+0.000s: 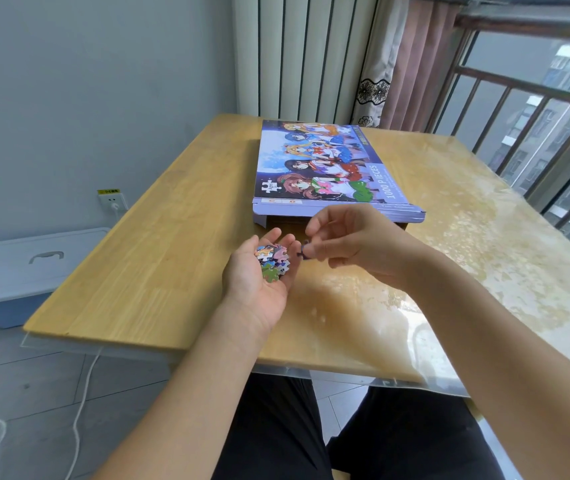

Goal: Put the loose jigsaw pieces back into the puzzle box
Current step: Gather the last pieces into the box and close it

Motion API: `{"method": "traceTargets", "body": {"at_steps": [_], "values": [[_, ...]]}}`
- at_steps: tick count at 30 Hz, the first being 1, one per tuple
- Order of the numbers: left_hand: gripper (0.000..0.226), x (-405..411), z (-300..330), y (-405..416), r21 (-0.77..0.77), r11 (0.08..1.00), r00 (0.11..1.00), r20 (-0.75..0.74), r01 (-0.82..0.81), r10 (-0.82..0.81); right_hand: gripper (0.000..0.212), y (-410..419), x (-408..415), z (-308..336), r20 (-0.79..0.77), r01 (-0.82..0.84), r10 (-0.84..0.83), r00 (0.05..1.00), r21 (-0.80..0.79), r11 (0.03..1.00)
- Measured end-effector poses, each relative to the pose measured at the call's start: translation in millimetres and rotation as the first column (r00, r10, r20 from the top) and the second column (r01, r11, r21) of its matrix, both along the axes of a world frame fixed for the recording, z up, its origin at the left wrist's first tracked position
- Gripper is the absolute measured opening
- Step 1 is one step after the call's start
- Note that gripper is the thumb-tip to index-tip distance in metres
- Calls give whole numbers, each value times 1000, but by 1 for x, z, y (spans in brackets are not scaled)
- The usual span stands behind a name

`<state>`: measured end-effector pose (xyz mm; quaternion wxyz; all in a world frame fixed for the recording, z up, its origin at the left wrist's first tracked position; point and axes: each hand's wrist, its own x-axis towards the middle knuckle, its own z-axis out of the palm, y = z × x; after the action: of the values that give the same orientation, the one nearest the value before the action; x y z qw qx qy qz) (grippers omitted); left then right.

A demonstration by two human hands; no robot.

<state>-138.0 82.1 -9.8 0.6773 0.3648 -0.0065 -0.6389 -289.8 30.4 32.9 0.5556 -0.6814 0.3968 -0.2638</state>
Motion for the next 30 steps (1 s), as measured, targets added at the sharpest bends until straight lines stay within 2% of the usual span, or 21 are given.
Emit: {"method": "traceTargets", "body": {"at_steps": [2,4,5,6,7,8,9,11,12,15,21,24,27,30], "values": [[34,-6,1,-1,0,1000,1000,5,14,-14,25,5,5,5,133,66,-75,988,70,995],[32,-11,2,-1,-5,1000,999,-13,30,-30,23,9,12,6,132,125,-127,983,23,992],[32,-13,2,-1,-4,999,999,-21,32,-32,24,10,12,7,96,171,-162,982,-88,981],[31,-15,3,-2,-3,1000,999,-32,31,-31,25,9,9,8,33,222,-221,975,-273,936],[30,-17,3,-4,3,1000,999,-44,26,-26,30,7,2,10,-73,232,-305,949,-492,839],[29,-18,3,-6,10,1000,999,-46,23,-23,38,1,-7,12,-219,155,-409,886,-690,707],[27,-19,3,-9,21,999,999,-41,25,-24,50,-5,-16,12,-375,4,-497,783,-795,607],[25,-23,6,-15,31,999,999,-26,33,-33,66,-20,-32,7,-584,-219,-580,567,-787,577],[25,-24,7,-19,39,998,999,-20,39,-38,62,-28,-37,1,-621,-246,-587,519,-766,594],[25,-30,13,-28,50,997,998,-3,62,-62,19,-44,-42,4,-540,-131,-647,539,-812,569],[20,-40,56,-62,32,997,997,9,70,-70,16,-59,-37,52,-387,12,-660,643,-857,515],[17,-42,86,-82,82,996,1000,5,29,-30,13,-59,-35,79,-311,50,-685,658,-890,453],[9,-43,123,-92,87,996,999,23,-25,23,14,-57,-35,97,-277,64,-672,686,-898,436],[12,-44,142,-105,107,993,997,67,-45,38,13,-55,-38,112,-225,75,-669,708,-918,389]]}}
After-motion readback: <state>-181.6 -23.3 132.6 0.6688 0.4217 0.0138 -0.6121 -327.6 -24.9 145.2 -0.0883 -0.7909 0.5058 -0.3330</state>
